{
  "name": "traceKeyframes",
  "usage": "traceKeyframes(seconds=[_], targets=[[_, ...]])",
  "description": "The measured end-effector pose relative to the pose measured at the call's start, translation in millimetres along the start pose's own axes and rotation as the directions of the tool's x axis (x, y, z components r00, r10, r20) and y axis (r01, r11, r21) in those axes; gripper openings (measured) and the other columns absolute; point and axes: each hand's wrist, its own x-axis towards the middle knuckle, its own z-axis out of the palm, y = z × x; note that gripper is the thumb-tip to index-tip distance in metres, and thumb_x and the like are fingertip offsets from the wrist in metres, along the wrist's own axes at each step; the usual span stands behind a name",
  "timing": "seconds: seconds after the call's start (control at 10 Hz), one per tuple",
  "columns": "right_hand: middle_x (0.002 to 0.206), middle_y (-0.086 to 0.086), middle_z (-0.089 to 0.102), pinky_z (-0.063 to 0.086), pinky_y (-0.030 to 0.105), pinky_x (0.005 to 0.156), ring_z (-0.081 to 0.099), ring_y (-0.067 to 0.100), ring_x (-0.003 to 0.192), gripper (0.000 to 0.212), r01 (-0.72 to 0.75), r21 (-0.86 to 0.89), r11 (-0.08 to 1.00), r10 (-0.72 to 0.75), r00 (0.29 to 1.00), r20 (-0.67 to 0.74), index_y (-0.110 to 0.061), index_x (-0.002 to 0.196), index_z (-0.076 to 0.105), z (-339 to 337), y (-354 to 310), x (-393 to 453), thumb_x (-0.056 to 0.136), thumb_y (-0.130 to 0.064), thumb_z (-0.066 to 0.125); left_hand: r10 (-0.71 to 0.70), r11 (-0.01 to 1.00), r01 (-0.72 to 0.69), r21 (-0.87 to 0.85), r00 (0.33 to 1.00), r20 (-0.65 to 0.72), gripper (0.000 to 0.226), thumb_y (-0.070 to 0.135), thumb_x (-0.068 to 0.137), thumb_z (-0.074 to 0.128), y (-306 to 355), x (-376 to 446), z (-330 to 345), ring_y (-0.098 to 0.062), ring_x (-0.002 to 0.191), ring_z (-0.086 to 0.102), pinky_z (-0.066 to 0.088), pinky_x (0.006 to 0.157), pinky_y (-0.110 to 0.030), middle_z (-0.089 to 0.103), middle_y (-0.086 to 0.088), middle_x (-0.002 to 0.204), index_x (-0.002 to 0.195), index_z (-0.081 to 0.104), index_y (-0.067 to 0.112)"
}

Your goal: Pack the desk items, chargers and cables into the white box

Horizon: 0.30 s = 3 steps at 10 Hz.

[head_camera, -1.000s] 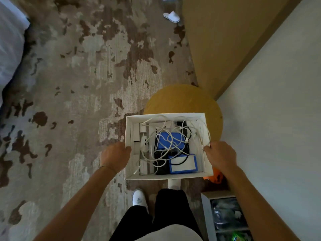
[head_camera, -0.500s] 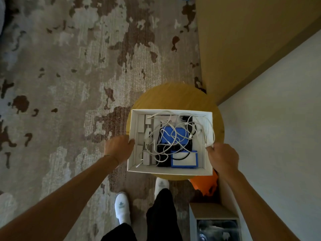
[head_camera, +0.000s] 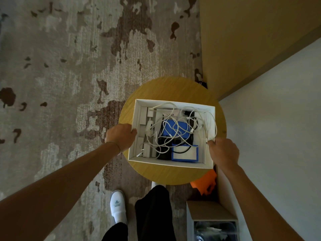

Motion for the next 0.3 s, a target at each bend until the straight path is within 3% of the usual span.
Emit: traceKeyframes(seconds=[0.1, 0.2, 0.3], targets=[[0.053, -0.001, 0.044, 0.026, 0.024, 0.047, 0.039, 0.012, 0.045, 0.045, -0.009, 0.043, 0.999, 0.008, 0.999, 0.033, -0.016, 0.057, 0.043, 1.8, 2.3, -0.1, 0.099, -0.026, 0.055, 0.01, 1.0, -0.011, 0.018, 0.999, 0.048, 0.04, 0.039, 0.101, 0.038, 1.0, 0.3, -3.7, -0.025, 0.067, 0.054, 0.045, 0.064, -0.033, 0.056, -0.006, 0.073, 0.074, 0.051, 0.013], [0.06, -0.001, 0.05, 0.031, 0.025, 0.051, 0.046, 0.013, 0.053, 0.036, -0.013, -0.013, 1.0, 0.016, 0.979, 0.204, -0.017, 0.063, 0.047, -15.9, -0.9, -3.3, 0.097, -0.026, 0.052, 0.007, 0.985, -0.045, 0.165, 0.975, 0.222, 0.04, 0.044, 0.101, 0.038, 7.5, -8.4, -33.1, -0.026, 0.084, 0.061, 0.053, 0.078, -0.037, 0.061, -0.005, 0.089, 0.104, 0.062, 0.012], [0.066, 0.001, 0.049, 0.035, 0.029, 0.057, 0.047, 0.017, 0.06, 0.029, -0.003, 0.006, 1.0, 0.001, 0.949, 0.314, -0.014, 0.067, 0.048, -60.5, -10.2, -10.2, 0.095, -0.022, 0.05, 0.066, 0.973, -0.105, 0.207, 0.98, 0.185, 0.038, 0.043, 0.101, 0.04, 16.9, -28.1, -74.3, -0.026, 0.091, 0.063, 0.054, 0.082, -0.038, 0.067, -0.006, 0.102, 0.111, 0.064, 0.015]])
